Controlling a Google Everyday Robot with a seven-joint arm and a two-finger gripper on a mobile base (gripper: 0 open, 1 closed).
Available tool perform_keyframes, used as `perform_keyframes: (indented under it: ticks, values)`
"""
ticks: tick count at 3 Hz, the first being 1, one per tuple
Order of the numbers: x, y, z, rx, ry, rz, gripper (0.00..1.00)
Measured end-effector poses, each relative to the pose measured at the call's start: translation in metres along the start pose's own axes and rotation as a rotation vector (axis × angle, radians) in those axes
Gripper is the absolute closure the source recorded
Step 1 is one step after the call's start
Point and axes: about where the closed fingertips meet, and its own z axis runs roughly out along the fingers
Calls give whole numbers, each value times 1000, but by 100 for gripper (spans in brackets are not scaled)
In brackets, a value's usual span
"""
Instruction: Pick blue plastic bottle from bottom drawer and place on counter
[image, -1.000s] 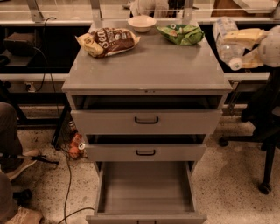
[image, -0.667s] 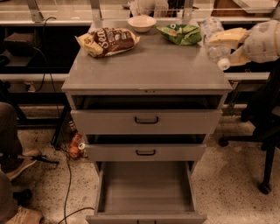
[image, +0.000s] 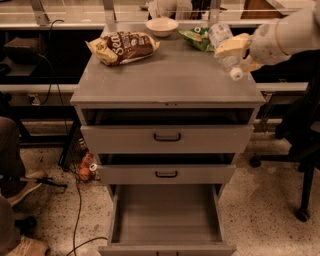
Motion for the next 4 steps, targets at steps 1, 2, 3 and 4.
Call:
perform_keyframes:
  ticks: [1, 2, 3, 4]
  values:
    - [1, -3, 22, -114, 18, -73, 100]
    - [-10, -8, 56, -218, -12, -139, 100]
    - [-19, -11, 74, -260, -42, -168, 100]
    - [-27, -14, 92, -294, -76, -177, 82]
